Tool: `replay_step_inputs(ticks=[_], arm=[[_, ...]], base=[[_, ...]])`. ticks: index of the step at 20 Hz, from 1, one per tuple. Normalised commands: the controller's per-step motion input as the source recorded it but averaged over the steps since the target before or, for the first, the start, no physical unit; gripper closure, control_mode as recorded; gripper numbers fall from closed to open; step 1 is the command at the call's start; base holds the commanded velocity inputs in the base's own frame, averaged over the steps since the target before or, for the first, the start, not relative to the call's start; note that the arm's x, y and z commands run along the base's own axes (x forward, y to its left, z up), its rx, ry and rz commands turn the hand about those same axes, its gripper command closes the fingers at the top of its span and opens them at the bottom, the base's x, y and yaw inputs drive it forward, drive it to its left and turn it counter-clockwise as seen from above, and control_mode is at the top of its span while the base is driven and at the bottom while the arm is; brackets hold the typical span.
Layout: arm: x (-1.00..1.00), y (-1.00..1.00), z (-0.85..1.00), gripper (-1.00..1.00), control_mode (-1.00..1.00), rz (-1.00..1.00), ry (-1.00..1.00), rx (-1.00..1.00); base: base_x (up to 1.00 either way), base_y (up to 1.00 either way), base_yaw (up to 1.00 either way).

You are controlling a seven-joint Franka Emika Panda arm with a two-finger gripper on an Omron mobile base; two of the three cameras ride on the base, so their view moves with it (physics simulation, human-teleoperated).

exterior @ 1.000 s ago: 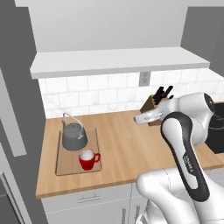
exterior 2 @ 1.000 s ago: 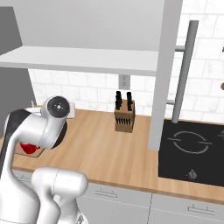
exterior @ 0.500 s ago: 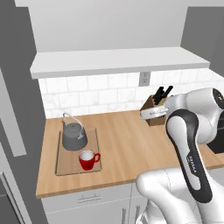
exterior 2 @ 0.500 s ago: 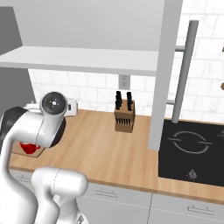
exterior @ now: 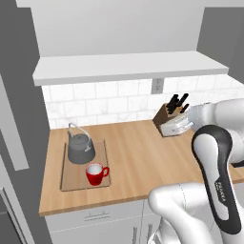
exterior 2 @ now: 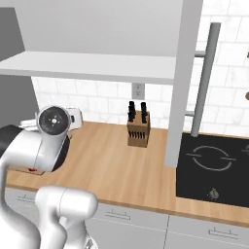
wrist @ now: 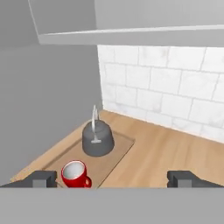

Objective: Pick the kettle from the counter and place it on the tray. Then pick the mug from the cabinet and place it on the tray. Then close the cabinet doors.

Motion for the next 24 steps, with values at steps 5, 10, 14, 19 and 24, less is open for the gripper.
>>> replay_step_inputs(ticks=[5, 10, 14, 19, 24], arm=[[-0.48, 0.35, 0.16, -1.00, -1.00, 0.46, -0.47, -0.19], [-0.40, 0.62, 0.24, -1.00, -1.00, 0.27, -0.36, -0.27], [-0.52, 0.72, 0.15, -1.00, -1.00, 0.03, -0.38, -0.28], [-0.51, 0.60, 0.21, -1.00, -1.00, 0.00, -0.15, -0.20], [-0.48, 0.64, 0.18, -1.00, -1.00, 0.04, 0.00, -0.09]], base=[[0.00, 0.00, 0.00], [0.00, 0.00, 0.00], [0.00, 0.00, 0.00], [0.00, 0.00, 0.00], [0.00, 0.00, 0.00]])
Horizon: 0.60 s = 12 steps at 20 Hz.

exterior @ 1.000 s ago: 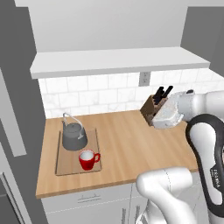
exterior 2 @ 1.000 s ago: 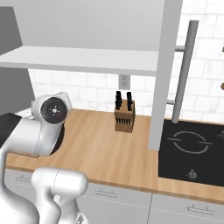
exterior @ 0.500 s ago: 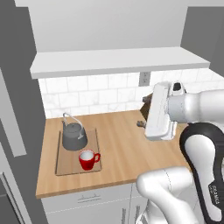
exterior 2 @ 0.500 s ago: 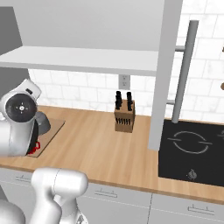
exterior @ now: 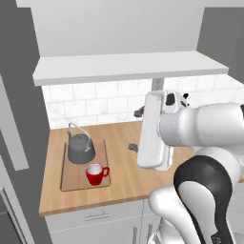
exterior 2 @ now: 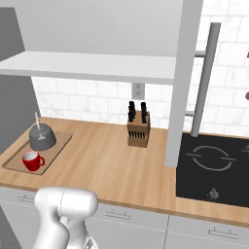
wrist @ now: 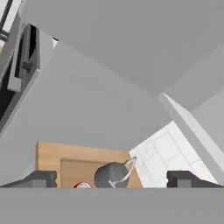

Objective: Pick the kettle from the counter and place it on the tray. Then pick the mug from the cabinet and place it on the tray. Then close the cabinet doors.

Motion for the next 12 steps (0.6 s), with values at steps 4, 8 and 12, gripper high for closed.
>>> replay_step_inputs(ticks=[4, 8, 12], arm=[[-0.38, 0.61, 0.23, -1.00, -1.00, 0.21, 0.00, -0.03], [-0.34, 0.59, 0.15, -1.00, -1.00, 0.34, -0.17, 0.00], [-0.37, 0.78, 0.00, -1.00, -1.00, 0.19, -0.54, -0.03]], base=[[0.00, 0.00, 0.00], [0.00, 0.00, 0.00], [0.00, 0.00, 0.00]])
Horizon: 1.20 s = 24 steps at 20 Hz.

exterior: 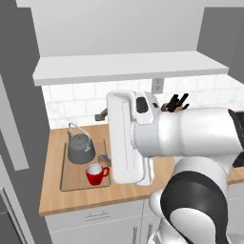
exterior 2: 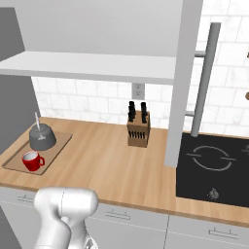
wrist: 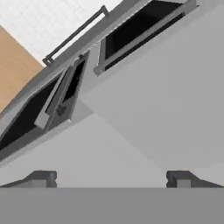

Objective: Pick the kettle from the counter and place it on the tray. Then pick the mug from the cabinet and place it on the tray. Then close the cabinet doors.

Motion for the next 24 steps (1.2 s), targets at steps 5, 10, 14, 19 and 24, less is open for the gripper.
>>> replay_step_inputs(ticks=[5, 10, 14, 19, 24], arm=[[-0.26, 0.72, 0.03, -1.00, -1.00, 0.00, -0.35, 0.00], [-0.07, 0.47, 0.18, -1.00, -1.00, 0.01, -0.09, -0.01], [-0.25, 0.40, 0.13, -1.00, -1.00, 0.01, -0.06, -0.07], [-0.28, 0.51, 0.04, -1.00, -1.00, 0.00, -0.19, -0.06], [-0.21, 0.61, 0.05, -1.00, -1.00, 0.00, -0.21, -0.07]], base=[[0.00, 0.00, 0.00], [0.00, 0.00, 0.00], [0.00, 0.00, 0.00], [0.00, 0.00, 0.00], [0.00, 0.00, 0.00]])
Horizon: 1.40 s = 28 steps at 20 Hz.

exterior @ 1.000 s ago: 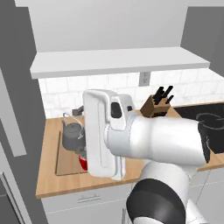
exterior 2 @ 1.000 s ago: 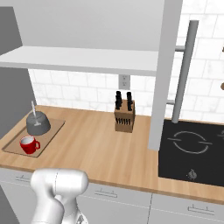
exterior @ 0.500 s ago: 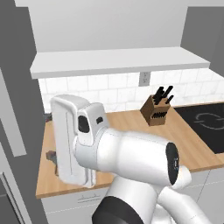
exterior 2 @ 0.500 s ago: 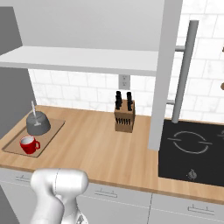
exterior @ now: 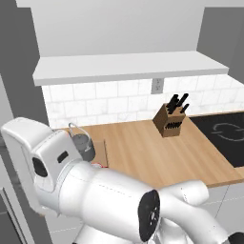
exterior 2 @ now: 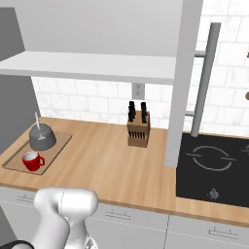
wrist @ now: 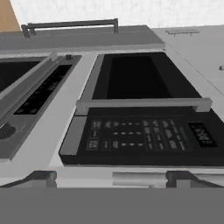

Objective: Pick the kettle from the counter and place it on the tray. Then pick the mug from the cabinet and place it on the tray. Then close the cabinet doors.

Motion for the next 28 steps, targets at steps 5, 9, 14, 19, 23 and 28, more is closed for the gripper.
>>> replay_step_inputs(ticks=[5, 9, 14, 19, 23, 28], arm=[[0.03, 0.52, 0.06, -1.00, -1.00, 0.00, -0.02, -0.07], [0.25, 0.56, 0.00, -1.00, -1.00, 0.00, 0.01, -0.10], [0.24, 0.38, -0.04, -1.00, -1.00, -0.09, 0.07, -0.12], [0.28, 0.17, -0.23, -1.00, -1.00, -0.27, 0.19, -0.08], [0.35, 0.18, -0.31, -1.00, -1.00, -0.35, 0.19, -0.01], [0.22, 0.15, -0.06, -1.00, -1.00, -0.20, 0.03, 0.00]], base=[[0.00, 0.00, 0.00], [0.00, 0.00, 0.00], [0.00, 0.00, 0.00], [0.00, 0.00, 0.00], [0.00, 0.00, 0.00], [0.00, 0.00, 0.00]])
